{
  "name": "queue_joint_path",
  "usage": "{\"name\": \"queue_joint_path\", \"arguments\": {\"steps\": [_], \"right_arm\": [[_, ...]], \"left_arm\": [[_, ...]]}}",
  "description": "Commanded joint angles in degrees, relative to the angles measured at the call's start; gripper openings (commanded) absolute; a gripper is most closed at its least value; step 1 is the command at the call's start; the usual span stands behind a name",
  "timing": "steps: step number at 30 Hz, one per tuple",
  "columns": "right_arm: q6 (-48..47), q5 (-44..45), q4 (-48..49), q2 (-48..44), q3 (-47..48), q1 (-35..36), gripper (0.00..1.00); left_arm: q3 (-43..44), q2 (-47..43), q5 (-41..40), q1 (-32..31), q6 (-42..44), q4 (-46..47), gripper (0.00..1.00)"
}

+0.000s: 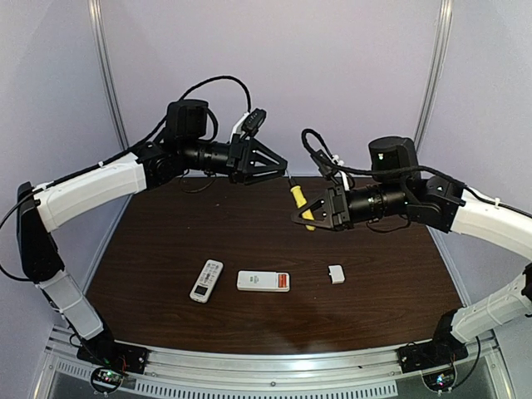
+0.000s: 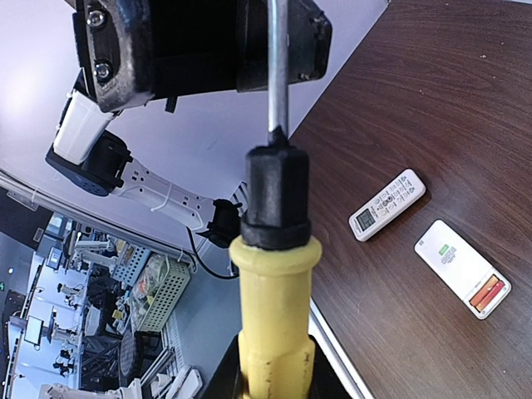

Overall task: Unload the batteries from the remote control
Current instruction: Pass from the right arm to the left

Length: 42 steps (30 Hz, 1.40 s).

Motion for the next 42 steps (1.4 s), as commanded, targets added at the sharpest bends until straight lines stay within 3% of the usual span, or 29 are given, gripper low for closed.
{"name": "queue_joint_path", "arguments": {"steps": [1, 14, 21, 23, 25, 27, 30, 37, 42], "right_arm": [[-0.55, -2.98, 1.05, 0.66, 1.29, 0.49, 0.00], [-2.09, -4.10, 0.17, 2.14, 1.78, 0.67, 0.00], [-2.98, -1.86, -0.86, 2.11, 2.49, 0.67, 0.00], [-3.26, -0.27, -1.79, 1.94, 2.85, 0.67, 0.00], [-3.36, 2.21, -2.52, 1.46, 2.80, 0.67, 0.11], [-3.03, 3.54, -2.55, 0.97, 2.58, 0.71, 0.33], [-2.27, 5.33, -2.67, 0.37, 2.56, 0.67, 0.55], [-1.83, 12.02, -2.23, -2.37, 1.34, 0.67, 0.90], [-2.44, 16.48, -1.55, -4.18, 0.18, 0.67, 0.97]], "left_arm": [[1.77, 1.59, 3.42, -0.48, -0.43, 0.10, 0.38], [3.35, 3.10, 6.04, -0.65, 0.12, -2.48, 0.17], [3.35, 2.27, 5.26, -0.65, 1.55, -4.54, 0.00], [3.21, 1.47, 4.07, -0.61, 1.69, -4.74, 0.00], [2.82, 0.89, 3.03, -0.57, 1.65, -4.69, 0.00], [2.43, 0.43, 2.36, -0.57, 1.39, -4.15, 0.00], [2.04, -0.20, 0.91, -0.46, 0.52, -2.99, 0.00], [1.64, -1.32, -3.25, 0.40, -2.53, -1.38, 0.00], [1.77, -2.41, -6.45, 0.44, -5.66, -0.81, 0.00]]}}
